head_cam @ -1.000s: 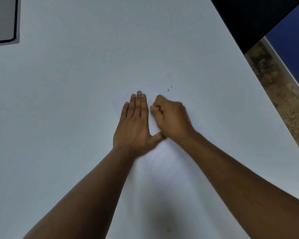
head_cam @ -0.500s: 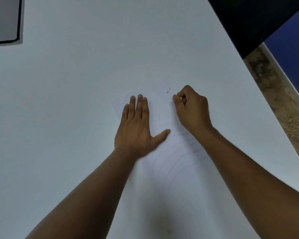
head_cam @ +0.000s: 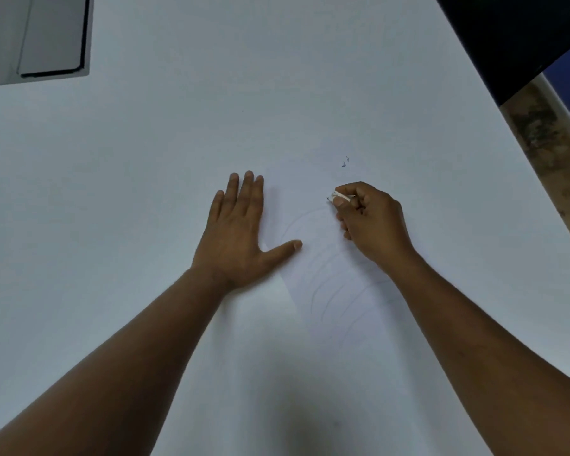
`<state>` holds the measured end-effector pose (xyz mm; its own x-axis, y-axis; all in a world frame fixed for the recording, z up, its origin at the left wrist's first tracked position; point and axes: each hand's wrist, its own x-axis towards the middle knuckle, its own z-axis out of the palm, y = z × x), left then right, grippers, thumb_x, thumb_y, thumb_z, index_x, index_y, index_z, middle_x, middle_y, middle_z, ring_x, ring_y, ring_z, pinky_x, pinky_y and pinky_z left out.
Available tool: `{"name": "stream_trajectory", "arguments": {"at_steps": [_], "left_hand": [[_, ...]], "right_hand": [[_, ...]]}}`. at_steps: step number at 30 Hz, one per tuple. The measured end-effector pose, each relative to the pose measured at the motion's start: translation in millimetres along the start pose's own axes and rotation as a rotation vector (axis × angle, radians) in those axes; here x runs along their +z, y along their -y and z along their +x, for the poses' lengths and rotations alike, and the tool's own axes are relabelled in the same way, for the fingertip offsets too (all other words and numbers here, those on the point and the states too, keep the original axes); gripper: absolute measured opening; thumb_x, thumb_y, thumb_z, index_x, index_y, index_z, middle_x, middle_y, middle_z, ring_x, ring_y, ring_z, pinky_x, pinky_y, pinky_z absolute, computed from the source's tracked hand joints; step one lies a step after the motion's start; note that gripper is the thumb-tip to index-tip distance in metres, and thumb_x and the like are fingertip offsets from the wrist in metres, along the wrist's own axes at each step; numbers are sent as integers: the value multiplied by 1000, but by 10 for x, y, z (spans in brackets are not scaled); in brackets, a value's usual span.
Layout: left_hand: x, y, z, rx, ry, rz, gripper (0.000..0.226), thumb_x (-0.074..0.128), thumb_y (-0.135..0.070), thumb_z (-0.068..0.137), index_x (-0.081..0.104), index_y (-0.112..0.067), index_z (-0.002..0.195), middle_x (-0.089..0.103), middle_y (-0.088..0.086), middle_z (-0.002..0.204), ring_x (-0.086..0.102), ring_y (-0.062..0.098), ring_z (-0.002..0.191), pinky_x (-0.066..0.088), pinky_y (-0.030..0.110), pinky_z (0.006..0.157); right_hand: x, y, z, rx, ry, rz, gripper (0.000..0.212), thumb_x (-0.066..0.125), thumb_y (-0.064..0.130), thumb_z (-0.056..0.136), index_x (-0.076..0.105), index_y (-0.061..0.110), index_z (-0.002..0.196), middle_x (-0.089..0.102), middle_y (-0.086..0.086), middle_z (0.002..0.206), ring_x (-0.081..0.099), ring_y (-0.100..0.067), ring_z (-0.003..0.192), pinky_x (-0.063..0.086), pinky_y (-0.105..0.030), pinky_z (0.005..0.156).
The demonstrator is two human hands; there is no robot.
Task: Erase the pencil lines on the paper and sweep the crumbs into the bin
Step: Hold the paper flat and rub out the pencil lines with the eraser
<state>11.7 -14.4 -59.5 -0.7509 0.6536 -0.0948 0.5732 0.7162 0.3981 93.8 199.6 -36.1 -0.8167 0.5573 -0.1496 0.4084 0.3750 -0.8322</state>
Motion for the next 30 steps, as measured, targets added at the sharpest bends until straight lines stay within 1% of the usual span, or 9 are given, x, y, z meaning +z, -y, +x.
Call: {"name": "stream_trajectory", "arguments": {"at_steps": [2,5,10,13,18,21,23,27,30], "left_hand": [[-15,67,-51,33,74,61,118,28,-95,78,-11,-23,164,-15,0,173,-20,17,158,-9,42,128],[-11,97,-77,50,108,138,120,22,-101,74,-10,-29,164,-21,-1,171,-24,17,156,-10,45,128],[23,86,-73,43,134,182,129,18,-105,69,-13,-24,164,-27,0,170,-29,18,155,-10,49,128],[27,77,-81,36,116,179,133,18,-105,69,-11,-16,164,-23,1,171,-26,18,156,-7,49,128],[28,59,-98,43,92,193,131,16,-102,71,-7,-13,164,-19,4,172,-23,19,157,-8,48,128],[25,54,-81,33,122,191,133,19,-103,71,-11,-13,163,-23,3,171,-26,18,156,-9,49,128],[30,51,-79,29,128,193,133,21,-103,72,-12,-13,163,-25,2,170,-27,18,155,-9,49,128],[33,69,-81,26,120,202,132,20,-103,71,-12,-14,164,-24,2,171,-27,18,155,-8,50,128],[42,85,-78,43,97,195,128,19,-102,72,-9,-19,164,-22,3,171,-24,20,157,-7,50,128]], "right_hand": [[3,-15,18,-18,8,-31,8,64,25,93,71,22,93,68,0,71,66,-18,63,58,-44,70],[12,-2,19,-75,36,-79,11,65,30,93,71,23,99,65,10,72,65,-13,71,58,-42,76],[200,113,-172,-265,164,-178,18,67,27,92,71,19,107,64,13,75,59,0,67,51,-20,69],[354,172,-233,-389,214,-238,17,65,29,93,70,17,104,69,10,81,63,-4,74,53,-25,71],[528,242,-244,-571,217,-399,11,59,21,94,65,12,94,65,2,75,61,-18,68,50,-33,63],[438,176,-56,-519,16,-508,18,53,22,92,63,7,91,67,-10,75,62,-33,67,49,-35,61],[308,119,76,-430,-75,-482,19,53,22,92,62,6,86,66,-11,73,62,-33,66,48,-35,61],[338,149,106,-304,-114,-430,15,57,18,93,62,5,88,66,-9,74,61,-28,68,42,-29,62],[549,229,-112,-419,-24,-403,15,58,19,93,63,6,90,67,-10,72,62,-30,67,45,-30,60]]}}
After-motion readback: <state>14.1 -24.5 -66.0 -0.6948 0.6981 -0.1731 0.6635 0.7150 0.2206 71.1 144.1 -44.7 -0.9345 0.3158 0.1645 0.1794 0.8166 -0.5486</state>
